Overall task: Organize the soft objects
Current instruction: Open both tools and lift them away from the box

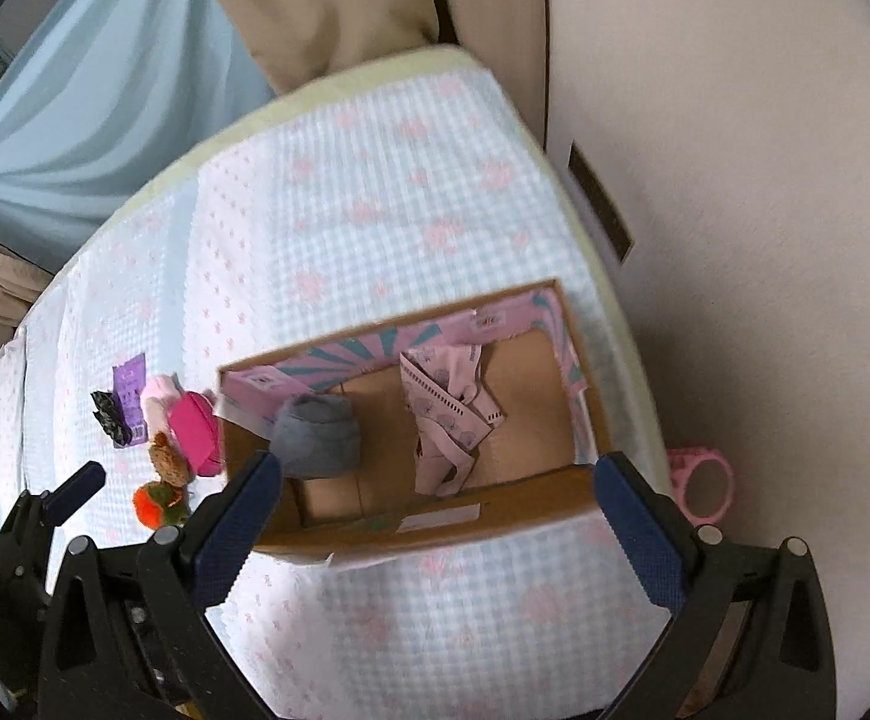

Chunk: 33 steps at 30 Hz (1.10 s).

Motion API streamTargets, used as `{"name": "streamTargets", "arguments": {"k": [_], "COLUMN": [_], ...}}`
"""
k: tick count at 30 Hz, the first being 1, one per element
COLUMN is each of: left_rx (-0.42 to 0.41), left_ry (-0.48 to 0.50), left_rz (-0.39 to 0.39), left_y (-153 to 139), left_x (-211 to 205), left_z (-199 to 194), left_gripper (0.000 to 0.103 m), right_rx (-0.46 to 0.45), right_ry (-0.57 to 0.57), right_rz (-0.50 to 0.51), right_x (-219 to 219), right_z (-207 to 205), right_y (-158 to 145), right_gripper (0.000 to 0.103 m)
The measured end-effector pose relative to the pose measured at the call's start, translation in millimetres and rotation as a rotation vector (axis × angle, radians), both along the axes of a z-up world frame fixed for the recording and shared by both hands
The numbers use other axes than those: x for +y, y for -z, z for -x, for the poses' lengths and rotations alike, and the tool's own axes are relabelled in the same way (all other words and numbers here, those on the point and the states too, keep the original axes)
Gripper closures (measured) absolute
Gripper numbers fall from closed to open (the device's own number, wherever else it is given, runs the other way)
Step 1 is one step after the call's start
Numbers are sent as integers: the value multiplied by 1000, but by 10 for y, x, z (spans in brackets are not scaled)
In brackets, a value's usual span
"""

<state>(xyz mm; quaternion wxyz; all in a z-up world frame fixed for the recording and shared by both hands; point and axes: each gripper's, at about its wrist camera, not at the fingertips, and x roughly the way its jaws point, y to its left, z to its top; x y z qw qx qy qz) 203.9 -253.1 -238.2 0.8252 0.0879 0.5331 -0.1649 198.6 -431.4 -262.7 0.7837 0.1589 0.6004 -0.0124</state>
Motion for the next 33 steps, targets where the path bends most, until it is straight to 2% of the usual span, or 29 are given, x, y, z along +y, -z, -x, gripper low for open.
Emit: {"name": "streamTargets", "arguments": {"k": [5,9,16,20,26,30,33], "left_rx": [-77,-141,-216,-242,-269,-300,-292], "left_ry": [-7,-23,-72,-112,-177,-210,-231], "left_rz": [32,57,65,58,71,71,72], "left_y": [-556,-961,-1314,-1410,-1438,-1336,-1158], "left_x": [336,779,1597,2105,2902,3451,3828], "left_z": [217,403,613,626,541,409,242], "left_gripper": [0,0,0,0,0,0,0], "right_rx": [-89,-186,-324,-377,-423,-454,-459], "right_ry": [19,38,54,52,30,17,7], "right_rz": [64,117,145,154,152,136,152], "right_x": [199,449,1004,1405,2014,2422,2767], "right_z": [259,545,915,1004,1010,964,865], "right_y": [-604,-1068,-1590,-1732,-1763,-1705,-1578], "right_gripper": [0,0,0,0,0,0,0]}}
